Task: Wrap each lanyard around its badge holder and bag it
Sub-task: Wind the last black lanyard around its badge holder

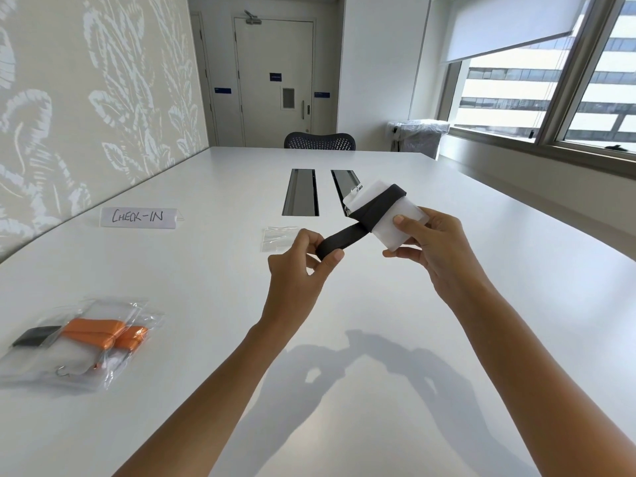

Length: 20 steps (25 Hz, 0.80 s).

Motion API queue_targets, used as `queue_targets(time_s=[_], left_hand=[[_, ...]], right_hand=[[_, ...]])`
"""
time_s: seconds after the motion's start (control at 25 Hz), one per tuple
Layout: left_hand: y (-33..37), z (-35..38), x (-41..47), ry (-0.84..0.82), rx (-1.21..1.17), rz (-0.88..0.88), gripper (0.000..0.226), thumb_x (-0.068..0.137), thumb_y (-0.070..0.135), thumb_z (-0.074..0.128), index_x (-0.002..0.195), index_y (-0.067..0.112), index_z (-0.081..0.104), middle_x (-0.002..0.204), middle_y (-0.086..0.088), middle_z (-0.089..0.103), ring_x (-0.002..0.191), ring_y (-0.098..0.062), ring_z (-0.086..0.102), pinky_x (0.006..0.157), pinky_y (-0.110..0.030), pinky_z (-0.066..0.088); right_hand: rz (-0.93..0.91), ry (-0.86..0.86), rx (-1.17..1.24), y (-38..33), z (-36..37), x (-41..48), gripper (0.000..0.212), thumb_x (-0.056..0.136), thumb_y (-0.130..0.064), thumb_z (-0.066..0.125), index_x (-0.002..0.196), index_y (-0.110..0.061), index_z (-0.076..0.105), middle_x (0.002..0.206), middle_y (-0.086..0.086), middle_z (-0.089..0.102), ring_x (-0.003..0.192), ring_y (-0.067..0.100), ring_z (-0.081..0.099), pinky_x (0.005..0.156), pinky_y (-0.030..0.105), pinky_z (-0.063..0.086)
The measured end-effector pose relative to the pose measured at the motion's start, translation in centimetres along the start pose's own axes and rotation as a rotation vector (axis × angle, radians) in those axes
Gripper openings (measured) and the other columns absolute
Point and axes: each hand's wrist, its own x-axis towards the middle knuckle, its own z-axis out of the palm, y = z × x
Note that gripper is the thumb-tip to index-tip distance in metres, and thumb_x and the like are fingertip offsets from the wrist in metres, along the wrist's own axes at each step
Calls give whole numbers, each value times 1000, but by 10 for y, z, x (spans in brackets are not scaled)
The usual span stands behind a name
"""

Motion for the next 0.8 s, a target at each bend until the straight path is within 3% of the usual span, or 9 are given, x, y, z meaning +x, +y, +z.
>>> queue_targets(time_s=[0.16, 0.36, 0.52, 0.64, 0.8], left_hand=[[6, 1, 0, -125, -67, -21, 17, 84, 40, 69, 81, 25, 61, 82, 21, 62, 65, -2, 54, 60, -4, 36], [14, -1, 5, -124, -220, -42, 4, 87, 30, 68, 87, 26, 70, 99, 11, 58, 73, -11, 47, 68, -7, 36], [8, -8, 9, -122, -208, -57, 13, 89, 20, 66, 100, 19, 74, 97, 11, 56, 73, -8, 45, 69, -8, 35], [3, -7, 8, -86, -156, -39, 12, 87, 12, 68, 96, 18, 74, 95, 13, 56, 70, 3, 46, 69, -4, 34], [-2, -5, 7, -26, -140, -52, 11, 81, 19, 75, 93, 18, 76, 107, 15, 67, 96, 10, 56, 77, 0, 34]], right_hand=[[15, 75, -29, 9, -1, 3, 24, 93, -3, 58, 114, 8, 62, 96, 20, 60, 76, 28, 60, 58, 30, 59], [25, 59, -156, 20, 4, 4, 20, 91, 0, 59, 110, 6, 64, 94, 19, 62, 75, 30, 61, 57, 37, 58], [28, -182, -354, 22, 12, -1, 14, 89, 1, 62, 100, 8, 67, 86, 18, 62, 68, 32, 62, 61, 45, 60], [122, -397, -374, 20, 12, -6, 15, 90, 1, 62, 101, 10, 68, 83, 18, 64, 67, 27, 62, 61, 41, 61], [155, -512, -371, 14, 8, -6, 14, 90, 1, 62, 101, 7, 70, 82, 17, 67, 65, 24, 62, 59, 39, 61]])
